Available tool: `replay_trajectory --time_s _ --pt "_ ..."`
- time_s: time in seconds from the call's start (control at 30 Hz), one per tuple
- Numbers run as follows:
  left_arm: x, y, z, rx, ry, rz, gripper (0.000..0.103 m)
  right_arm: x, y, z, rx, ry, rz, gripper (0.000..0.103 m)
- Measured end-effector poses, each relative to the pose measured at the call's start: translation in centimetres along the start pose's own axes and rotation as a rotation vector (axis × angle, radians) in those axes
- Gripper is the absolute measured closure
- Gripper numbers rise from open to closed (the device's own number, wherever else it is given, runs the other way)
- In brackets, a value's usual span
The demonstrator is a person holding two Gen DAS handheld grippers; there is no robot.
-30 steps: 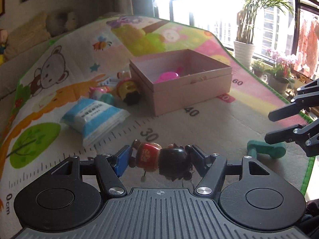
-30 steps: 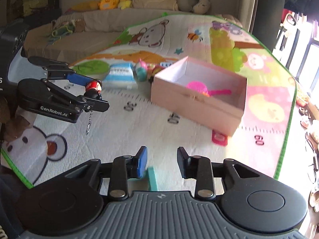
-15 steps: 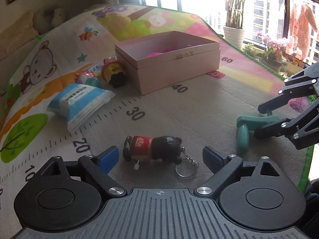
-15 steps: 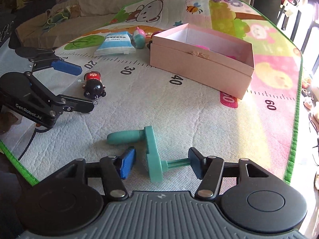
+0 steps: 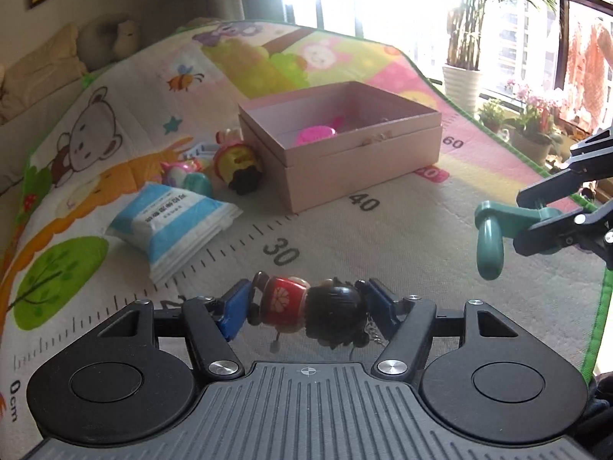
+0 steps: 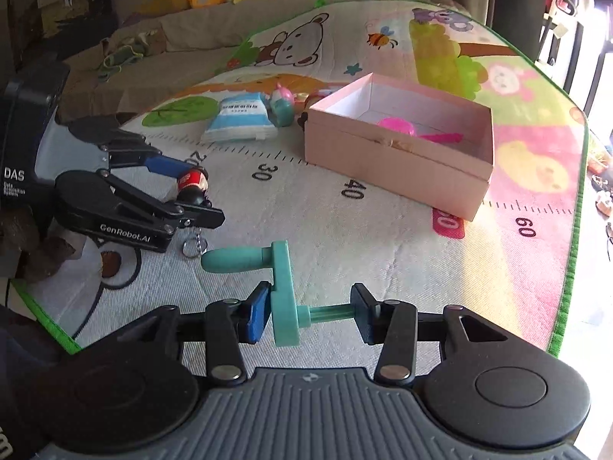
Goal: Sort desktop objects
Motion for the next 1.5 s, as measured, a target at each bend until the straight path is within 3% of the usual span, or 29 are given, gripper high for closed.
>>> replay_trajectory --time_s 0.2,0.33,0.53,0.6,0.63,0.7,0.77,0.9,1.07,1.23,1.27,1.33,1.37,1.5 --pt "0.4 7.9 -3.6 -0.220 0.033 0.072 0.033 -3.6 7.1 -4.2 -0.180 -0.094 0.055 0.058" --pt "0.6 13.0 -3.5 -0.328 0.063 0.108 0.033 -5.6 11.7 -5.6 -0.276 -0.125 0.063 0.058" --pt "1.8 19.2 2.7 -0.372 0.043 0.061 0.032 -9.0 17.5 -2.6 -0.314 -0.131 0.112 0.058" --pt "2.8 20.3 5.8 -0.357 0.034 0.018 0.029 -10.5 19.0 0.1 -0.307 -0.165 0.125 0.058" --pt "3.6 20.3 7.3 -0.342 0.039 -0.023 0.020 -11.3 19.5 1.7 -0.285 -0.185 0.134 0.058" --pt "5.3 19.3 9.1 -0.308 0.047 -0.097 0.012 -12.7 19.7 5.1 -0.233 -0.203 0.157 0.049" --pt "6.8 17.0 9.3 -0.280 0.065 -0.119 0.007 -13.7 19.4 7.8 -0.192 -0.202 0.179 0.048" --pt "9.1 10.9 7.7 -0.244 0.147 -0.061 0.005 -13.4 19.2 11.3 -0.149 -0.173 0.191 0.048" --pt "11.7 3.9 6.7 -0.139 0.211 -0.070 0.003 -9.7 21.5 16.3 -0.074 -0.069 0.234 0.042" --pt "13.4 0.1 6.2 -0.094 0.213 -0.158 0.003 -5.2 23.4 25.3 0.120 -0.014 0.259 0.037" --pt "13.6 -0.2 6.1 -0.098 0.205 -0.181 0.003 -4.6 23.7 27.3 0.143 -0.041 0.219 0.038" --pt "13.8 -0.7 5.8 -0.104 0.192 -0.212 0.003 -4.0 24.1 30.9 0.171 -0.119 0.119 0.052" --pt "13.9 -0.7 5.7 -0.110 0.187 -0.220 0.003 -4.2 24.0 32.7 0.196 -0.148 0.101 0.064" --pt "13.7 -0.8 5.3 -0.135 0.164 -0.229 0.002 -6.1 22.5 37.4 0.319 -0.218 0.178 0.065"
Point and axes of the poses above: each gripper's, at about its wrist camera, not at the fingertips, and z roughly the way its jaws point, x to its left, y to its top, the point moved 8 cm from there along z, roughly the way its jaws point, and after that the axes turned 8 degrees about -x, right-handed, at the moved point
